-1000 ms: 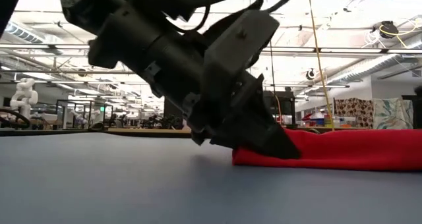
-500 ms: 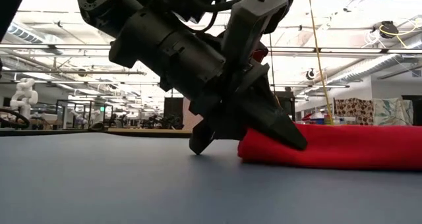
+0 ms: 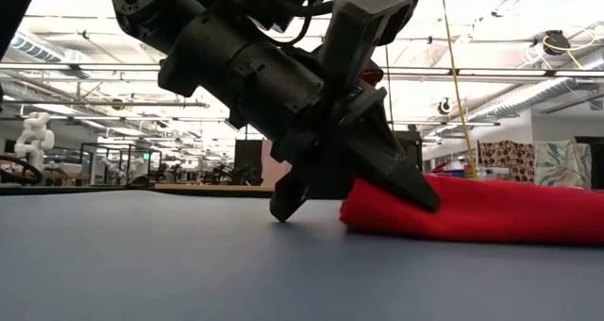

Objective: Roll towel
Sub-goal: Roll the red towel

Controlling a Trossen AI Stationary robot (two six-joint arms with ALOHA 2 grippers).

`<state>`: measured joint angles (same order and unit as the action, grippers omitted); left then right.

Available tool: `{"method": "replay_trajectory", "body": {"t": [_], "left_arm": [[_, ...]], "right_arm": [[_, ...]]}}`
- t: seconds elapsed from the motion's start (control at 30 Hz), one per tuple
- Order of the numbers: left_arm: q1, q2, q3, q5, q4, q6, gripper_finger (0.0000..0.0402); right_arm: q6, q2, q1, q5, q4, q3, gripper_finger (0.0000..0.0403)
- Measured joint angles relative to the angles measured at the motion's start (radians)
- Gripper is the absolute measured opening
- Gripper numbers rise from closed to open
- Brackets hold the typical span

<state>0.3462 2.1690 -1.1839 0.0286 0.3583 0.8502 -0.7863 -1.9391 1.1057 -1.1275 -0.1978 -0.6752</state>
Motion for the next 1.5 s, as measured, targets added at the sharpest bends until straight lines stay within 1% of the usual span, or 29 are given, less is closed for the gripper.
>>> {"method": "replay_trajectory", "body": {"t": [0.17, 0.3, 0.4, 0.47, 0.63, 0.73, 0.87, 0.93, 0.97, 1.03, 1.1, 1.17, 1.27, 1.37, 1.4, 1.5], "left_arm": [[0.003, 0.0, 0.0, -0.003, -0.003, -0.034, 0.0026], [0.004, 0.0, 0.001, -0.003, -0.003, -0.048, 0.0029], [0.006, 0.0, 0.001, -0.002, -0.005, -0.076, 0.0038], [0.006, 0.0, 0.001, -0.001, -0.007, -0.083, 0.0049], [0.007, 0.002, 0.002, 0.026, 0.012, -0.121, 0.0088], [0.01, 0.0, 0.003, 0.036, 0.02, -0.166, 0.0123], [0.013, -0.031, 0.005, 0.046, -0.02, -0.25, 0.0183], [0.022, -0.059, 0.006, 0.078, -0.022, -0.353, 0.0209], [0.03, -0.073, 0.006, 0.112, -0.018, -0.423, 0.022], [0.064, -0.103, 0.004, 0.191, -0.004, -0.572, 0.0231], [0.1, -0.12, 0.003, 0.273, 0.013, -0.666, 0.0234], [0.127, -0.123, 0.003, 0.325, 0.024, -0.702, 0.0235], [0.146, -0.113, 0.002, 0.359, 0.02, -0.721, 0.0235], [0.162, -0.089, 0.003, 0.454, -0.004, -0.726, 0.0235], [0.163, -0.08, 0.003, 0.468, -0.006, -0.726, 0.0235], [0.161, -0.063, 0.003, 0.46, 0.004, -0.726, 0.0235]], "right_arm": [[-0.051, -0.01, -0.019, 0.008, 0.01, -0.001, 0.0228], [-0.132, -0.012, -0.034, 0.007, 0.04, -0.001, 0.0228], [-0.197, -0.012, -0.047, 0.008, 0.074, 0.0, 0.0228], [-0.208, -0.012, -0.055, 0.023, 0.079, 0.0, 0.0228], [-0.219, -0.007, -0.084, 0.108, 0.079, -0.001, 0.0217], [-0.245, -0.009, -0.085, 0.12, 0.077, -0.001, 0.0194], [-0.276, -0.009, -0.085, 0.137, 0.077, -0.001, 0.0153], [-0.278, -0.009, -0.085, 0.138, 0.072, -0.001, 0.0133], [-0.279, -0.01, -0.085, 0.139, 0.069, -0.001, 0.0124], [-0.285, -0.01, -0.086, 0.139, 0.067, -0.001, 0.0108], [-0.296, -0.01, -0.086, 0.137, 0.067, 0.0, 0.0095], [-0.308, -0.01, -0.086, 0.137, 0.066, 0.0, 0.0085], [-0.34, -0.01, -0.086, 0.127, 0.056, 0.0, 0.0074], [-0.354, -0.01, -0.086, 0.123, 0.041, 0.002, 0.0067], [-0.361, -0.01, -0.086, 0.123, 0.039, 0.002, 0.0065], [-0.396, -0.01, -0.086, 0.122, 0.034, 0.002, 0.0062]]}}
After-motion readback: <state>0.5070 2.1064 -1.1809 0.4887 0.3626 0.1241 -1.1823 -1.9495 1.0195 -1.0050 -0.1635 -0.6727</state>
